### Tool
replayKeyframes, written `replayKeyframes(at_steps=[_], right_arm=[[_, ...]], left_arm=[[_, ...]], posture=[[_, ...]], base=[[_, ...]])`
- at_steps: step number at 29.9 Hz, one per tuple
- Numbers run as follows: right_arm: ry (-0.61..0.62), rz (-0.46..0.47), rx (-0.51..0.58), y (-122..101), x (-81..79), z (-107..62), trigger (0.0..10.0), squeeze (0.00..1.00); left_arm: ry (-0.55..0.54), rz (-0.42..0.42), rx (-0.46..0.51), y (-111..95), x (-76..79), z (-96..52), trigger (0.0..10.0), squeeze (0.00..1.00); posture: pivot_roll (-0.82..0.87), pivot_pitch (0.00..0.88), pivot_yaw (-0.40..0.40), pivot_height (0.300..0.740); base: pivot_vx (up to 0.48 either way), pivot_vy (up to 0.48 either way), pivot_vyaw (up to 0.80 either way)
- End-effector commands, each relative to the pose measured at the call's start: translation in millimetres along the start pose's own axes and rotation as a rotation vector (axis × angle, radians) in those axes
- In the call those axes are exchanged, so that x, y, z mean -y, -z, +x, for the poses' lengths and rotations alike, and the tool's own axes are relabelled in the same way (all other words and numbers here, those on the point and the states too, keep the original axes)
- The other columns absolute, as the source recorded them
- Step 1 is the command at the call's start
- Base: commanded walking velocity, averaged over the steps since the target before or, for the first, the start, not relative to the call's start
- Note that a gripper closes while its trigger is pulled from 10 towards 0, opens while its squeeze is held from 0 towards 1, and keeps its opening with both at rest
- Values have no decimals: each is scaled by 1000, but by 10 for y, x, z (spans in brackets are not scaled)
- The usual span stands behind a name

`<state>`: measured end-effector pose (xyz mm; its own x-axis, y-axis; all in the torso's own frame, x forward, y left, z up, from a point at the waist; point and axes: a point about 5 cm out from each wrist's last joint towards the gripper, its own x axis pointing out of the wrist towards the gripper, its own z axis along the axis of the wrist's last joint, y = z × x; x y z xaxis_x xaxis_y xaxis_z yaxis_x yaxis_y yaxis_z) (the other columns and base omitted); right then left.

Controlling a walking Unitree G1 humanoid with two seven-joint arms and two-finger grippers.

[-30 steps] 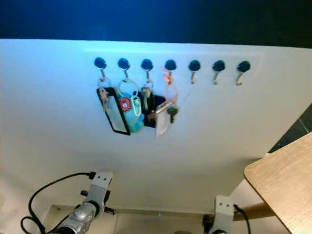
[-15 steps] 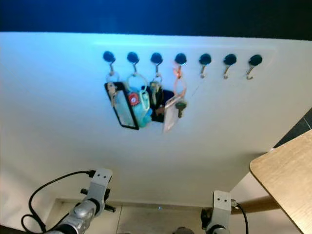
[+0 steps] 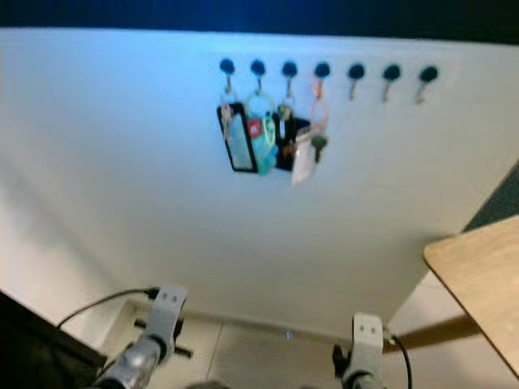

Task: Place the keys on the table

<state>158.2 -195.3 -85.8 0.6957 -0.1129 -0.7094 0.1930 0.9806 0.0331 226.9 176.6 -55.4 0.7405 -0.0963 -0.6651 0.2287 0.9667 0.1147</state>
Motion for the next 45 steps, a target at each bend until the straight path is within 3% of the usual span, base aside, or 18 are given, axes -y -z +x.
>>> replayKeyframes(at_steps=[1, 11, 13, 15, 19, 23, 26, 30, 34, 36, 40, 43, 44, 45], right_arm=[[-4, 8, -12, 35, -23, -10, 10000, 0], [-16, 20, 18, -6, -37, -3, 10000, 0], [-76, -39, 101, -185, -122, 41, 10000, 0], [-91, -51, 123, -228, -144, 48, 10000, 0], [-152, -100, 314, -592, -231, 70, 10000, 0], [-252, -273, 524, -938, -383, 0, 10000, 0], [-264, -284, 693, -1220, -439, -100, 10000, 0], [-267, -289, 741, -1297, -454, -136, 10000, 0], [-312, -364, 1107, -1841, -623, -543, 10000, 0], [-319, -384, 1154, -1897, -644, -612, 10000, 0], [-328, -355, 1308, -2118, -676, -890, 10000, 0], [-315, -316, 1334, -2203, -660, -945, 10000, 0], [-312, -287, 1349, -2278, -658, -971, 10000, 408], [-312, -279, 1359, -2314, -660, -985, 10000, 1000]], left_arm=[[8, 8, -1, -16, 22, 9, 10000, 0], [47, 91, 19, -82, 83, 30, 10000, 0], [41, 85, 20, -72, 79, 25, 10000, 0], [37, 81, 21, -69, 74, 23, 10000, 0], [0, 38, 21, -53, 16, 13, 10000, 0], [-17, 27, 52, -77, -17, 4, 10000, 0], [-37, 16, 78, -119, -39, 7, 10000, 0], [-47, 16, 81, -130, -50, 8, 10000, 0], [-45, -42, 273, -401, -92, -18, 10000, 0], [-31, -33, 304, -444, -81, -27, 10000, 0], [118, 78, 562, -802, 100, -168, 10000, 0], [162, 131, 643, -926, 173, -239, 10000, 0], [190, 150, 699, -1020, 228, -291, 10000, 0], [199, 157, 721, -1063, 249, -312, 10000, 0]], posture=[[47, 44, 9, 740], [50, 45, 15, 740], [52, 48, 16, 740], [52, 49, 16, 740], [52, 52, 16, 740], [43, 55, 23, 740], [41, 55, 24, 740], [41, 55, 24, 740], [31, 55, 27, 740], [31, 54, 26, 740], [32, 45, 20, 740], [32, 42, 21, 740], [30, 38, 24, 740], [30, 38, 24, 740]], base=[[0, 0, 0], [0, -129, 0], [0, -480, 0], [0, -480, 0], [0, 0, 0], [0, 0, 0], [0, 0, 0], [0, 0, 0], [0, 0, 0], [0, 0, 0], [0, 0, 0], [0, 0, 0], [0, 0, 0], [0, 0, 0]])
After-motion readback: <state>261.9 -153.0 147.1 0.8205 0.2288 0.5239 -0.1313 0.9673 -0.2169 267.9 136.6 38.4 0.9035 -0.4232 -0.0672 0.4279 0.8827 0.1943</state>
